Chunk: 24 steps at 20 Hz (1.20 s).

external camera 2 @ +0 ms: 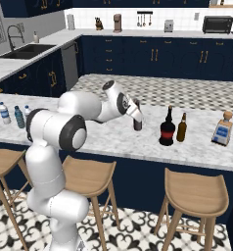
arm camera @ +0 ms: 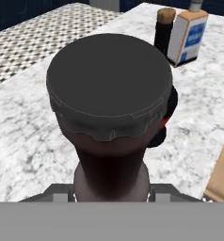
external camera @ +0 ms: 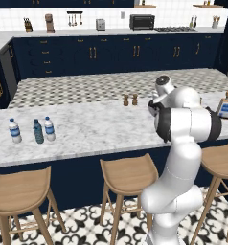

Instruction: Move the plastic bottles in the middle to the plastics group, and the glass bottles in the middle to the glass group.

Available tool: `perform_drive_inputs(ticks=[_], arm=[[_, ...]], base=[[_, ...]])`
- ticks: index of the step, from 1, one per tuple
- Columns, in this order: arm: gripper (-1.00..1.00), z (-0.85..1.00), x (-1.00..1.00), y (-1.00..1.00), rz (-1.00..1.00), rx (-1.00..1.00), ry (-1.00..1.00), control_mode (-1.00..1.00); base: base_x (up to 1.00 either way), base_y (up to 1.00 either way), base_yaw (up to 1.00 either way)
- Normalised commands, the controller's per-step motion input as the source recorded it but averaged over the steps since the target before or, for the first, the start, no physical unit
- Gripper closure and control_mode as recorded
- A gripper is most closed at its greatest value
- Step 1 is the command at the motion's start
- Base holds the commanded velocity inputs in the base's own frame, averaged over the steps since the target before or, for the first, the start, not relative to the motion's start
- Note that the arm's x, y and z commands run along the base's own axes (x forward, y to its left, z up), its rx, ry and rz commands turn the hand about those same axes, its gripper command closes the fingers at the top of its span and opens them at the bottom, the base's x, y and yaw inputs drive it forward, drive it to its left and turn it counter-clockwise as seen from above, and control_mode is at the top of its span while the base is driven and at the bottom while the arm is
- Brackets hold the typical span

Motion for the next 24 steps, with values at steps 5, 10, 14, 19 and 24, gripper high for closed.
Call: perform_drive_inputs(ticks=[5, 10, 14, 19, 24], arm=[[1.0, 0.0, 0.0, -0.26, -0.1, 0.0, 0.0, -1.0], [1.0, 0.0, 0.0, -0.18, -0.09, 0.0, 0.0, -1.0], [1.0, -0.05, 0.0, -0.08, -0.09, 0.0, 0.0, -1.0], [1.0, -0.21, 0.0, -0.07, -0.09, 0.0, 0.0, -1.0], [1.0, -0.26, 0.0, -0.02, -0.08, 0.0, 0.0, -1.0]], base=[[0.0, 0.0, 0.0], [0.0, 0.0, 0.0], [0.0, 0.0, 0.0], [0.0, 0.0, 0.0], [0.0, 0.0, 0.0]])
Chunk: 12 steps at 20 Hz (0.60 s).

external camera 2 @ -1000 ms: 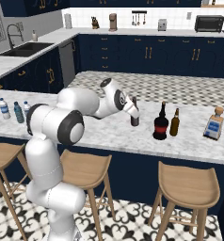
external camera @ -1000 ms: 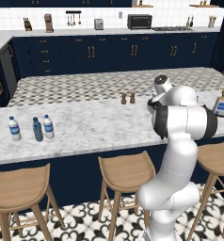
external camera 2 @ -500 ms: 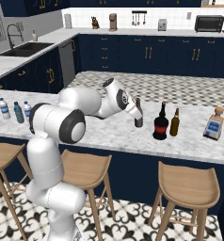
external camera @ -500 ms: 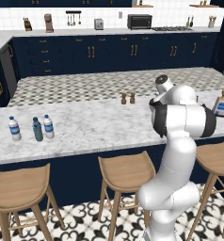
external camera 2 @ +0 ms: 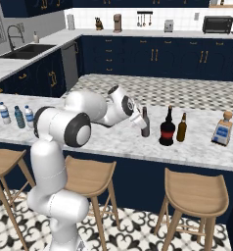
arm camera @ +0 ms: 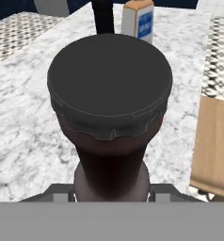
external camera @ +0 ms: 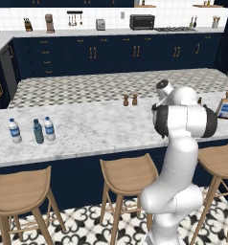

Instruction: Move the plastic bottles in the middle to the plastics group, and the glass bottles in the middle to the glass group.

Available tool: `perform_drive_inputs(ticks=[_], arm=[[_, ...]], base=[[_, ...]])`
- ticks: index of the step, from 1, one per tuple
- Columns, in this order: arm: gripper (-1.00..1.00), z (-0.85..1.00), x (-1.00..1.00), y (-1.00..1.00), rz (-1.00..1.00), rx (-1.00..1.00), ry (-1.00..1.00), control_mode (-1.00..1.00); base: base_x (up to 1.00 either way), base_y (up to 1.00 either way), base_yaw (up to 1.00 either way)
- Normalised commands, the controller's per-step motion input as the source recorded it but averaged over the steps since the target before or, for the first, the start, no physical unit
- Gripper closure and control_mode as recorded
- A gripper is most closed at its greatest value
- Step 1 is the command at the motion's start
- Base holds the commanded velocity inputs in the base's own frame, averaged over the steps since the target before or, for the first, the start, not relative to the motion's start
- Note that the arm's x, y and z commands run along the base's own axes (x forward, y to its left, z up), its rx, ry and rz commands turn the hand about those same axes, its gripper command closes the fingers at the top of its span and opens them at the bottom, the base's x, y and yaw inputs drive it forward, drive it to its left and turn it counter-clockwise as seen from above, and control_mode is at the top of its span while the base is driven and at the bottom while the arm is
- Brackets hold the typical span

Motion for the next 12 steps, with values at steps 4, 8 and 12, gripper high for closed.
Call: perform_drive_inputs(ticks=[4, 8, 12], arm=[[1.0, -0.03, 0.0, -0.07, -0.08, 0.0, 0.0, -1.0], [1.0, 0.0, 0.0, -0.1, -0.07, 0.0, 0.0, -1.0], [1.0, 0.09, -0.01, -0.03, -0.05, 0.0, 0.0, -1.0]], base=[[0.0, 0.0, 0.0], [0.0, 0.0, 0.0], [0.0, 0.0, 0.0]])
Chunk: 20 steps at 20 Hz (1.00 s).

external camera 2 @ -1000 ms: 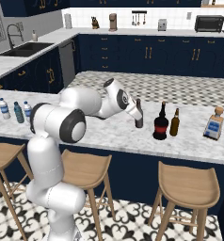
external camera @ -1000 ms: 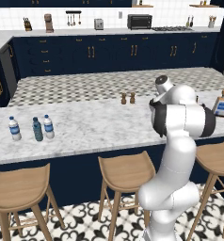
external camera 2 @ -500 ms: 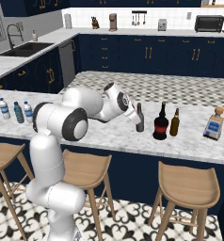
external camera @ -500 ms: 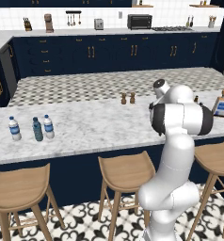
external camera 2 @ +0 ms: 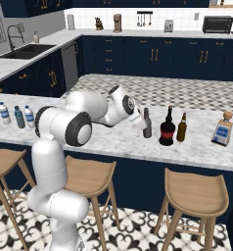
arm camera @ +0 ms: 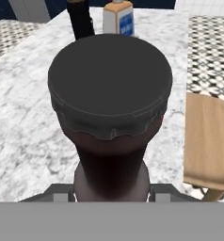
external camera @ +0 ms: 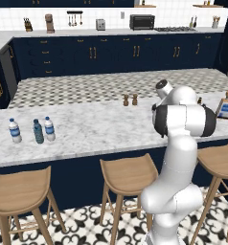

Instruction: Move the plastic bottles in the middle to the plastics group, and the glass bottles in the middle to the glass group.

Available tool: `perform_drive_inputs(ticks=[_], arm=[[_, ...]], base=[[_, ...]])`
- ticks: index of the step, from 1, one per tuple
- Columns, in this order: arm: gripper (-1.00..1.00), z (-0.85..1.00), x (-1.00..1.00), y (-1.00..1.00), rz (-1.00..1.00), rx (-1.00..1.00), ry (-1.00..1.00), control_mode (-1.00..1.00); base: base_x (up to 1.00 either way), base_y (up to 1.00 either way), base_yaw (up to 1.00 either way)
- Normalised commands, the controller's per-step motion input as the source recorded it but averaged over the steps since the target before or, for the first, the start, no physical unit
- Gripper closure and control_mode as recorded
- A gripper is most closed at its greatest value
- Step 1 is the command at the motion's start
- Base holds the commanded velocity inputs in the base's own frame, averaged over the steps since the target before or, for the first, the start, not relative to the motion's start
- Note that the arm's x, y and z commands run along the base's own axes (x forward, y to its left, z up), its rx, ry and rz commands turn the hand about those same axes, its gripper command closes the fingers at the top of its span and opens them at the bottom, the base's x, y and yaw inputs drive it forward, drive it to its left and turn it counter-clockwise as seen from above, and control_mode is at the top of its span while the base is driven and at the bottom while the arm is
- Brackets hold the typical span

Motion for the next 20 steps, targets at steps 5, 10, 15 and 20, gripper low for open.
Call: perform_drive_inputs(ticks=[5, 10, 15, 20], arm=[[1.0, 0.0, -0.01, 0.0, -0.04, 0.0, 0.0, -1.0], [1.0, 0.0, 0.0, 0.0, -0.02, 0.04, 0.0, -1.0], [1.0, 0.0, 0.0, 0.0, -0.01, 0.04, 0.0, -1.0], [1.0, 0.0, 0.0, 0.0, -0.01, 0.0, 0.0, -1.0]], base=[[0.0, 0.0, 0.0], [0.0, 0.0, 0.0], [0.0, 0.0, 0.0], [0.0, 0.0, 0.0]])
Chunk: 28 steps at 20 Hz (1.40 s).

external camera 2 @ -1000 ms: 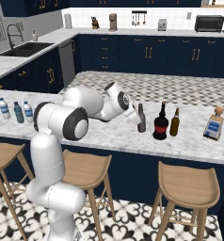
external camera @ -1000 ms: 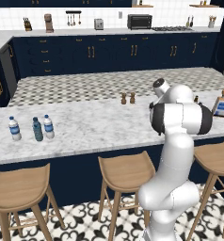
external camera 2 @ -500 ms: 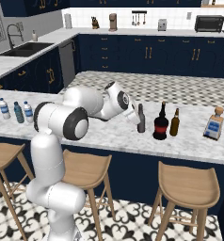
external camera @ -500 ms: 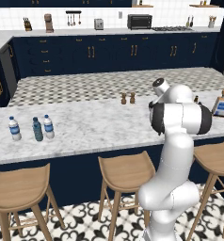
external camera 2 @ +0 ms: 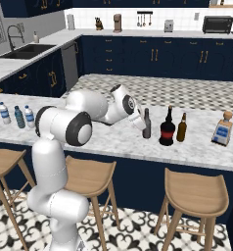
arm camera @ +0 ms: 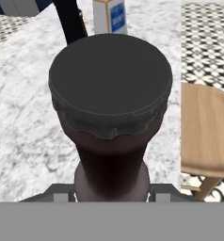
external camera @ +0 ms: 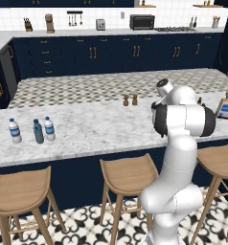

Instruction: Move the plastic bottles in the middle to the plastics group, and the glass bottles in the middle to the glass group.

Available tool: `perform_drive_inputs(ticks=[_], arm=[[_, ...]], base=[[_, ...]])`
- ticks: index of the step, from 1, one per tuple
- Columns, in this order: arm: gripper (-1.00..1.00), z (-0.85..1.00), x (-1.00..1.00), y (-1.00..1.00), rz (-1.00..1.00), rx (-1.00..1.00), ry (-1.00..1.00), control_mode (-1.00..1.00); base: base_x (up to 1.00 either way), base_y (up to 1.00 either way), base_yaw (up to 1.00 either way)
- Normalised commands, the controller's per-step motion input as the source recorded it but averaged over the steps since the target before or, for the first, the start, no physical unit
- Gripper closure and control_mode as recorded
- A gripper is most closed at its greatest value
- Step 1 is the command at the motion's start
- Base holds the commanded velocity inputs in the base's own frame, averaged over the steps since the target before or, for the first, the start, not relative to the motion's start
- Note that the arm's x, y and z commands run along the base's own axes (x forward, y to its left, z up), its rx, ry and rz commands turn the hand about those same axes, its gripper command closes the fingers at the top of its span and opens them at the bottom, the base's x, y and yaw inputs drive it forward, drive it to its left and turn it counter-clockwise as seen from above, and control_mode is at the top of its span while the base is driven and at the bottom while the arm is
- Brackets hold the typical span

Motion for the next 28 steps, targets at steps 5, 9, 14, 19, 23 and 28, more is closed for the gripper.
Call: perform_drive_inputs(ticks=[5, 9, 14, 19, 23, 28], arm=[[1.0, -0.17, 0.0, 0.0, -0.01, 0.0, 0.0, -1.0], [1.0, -0.11, 0.0, 0.0, -0.01, 0.0, 0.0, -1.0], [1.0, -0.29, 0.0, 0.0, -0.01, 0.0, 0.0, -1.0], [1.0, -0.26, 0.0, 0.0, -0.01, 0.0, 0.0, -1.0], [1.0, -0.11, 0.0, -0.03, -0.01, 0.0, 0.0, -1.0], [1.0, 0.0, 0.07, -0.21, -0.02, 0.0, 0.0, -1.0]], base=[[0.0, 0.0, 0.0], [0.0, 0.0, 0.0], [0.0, 0.0, 0.0], [0.0, 0.0, 0.0], [0.0, 0.0, 0.0], [0.0, 0.0, 0.0]])
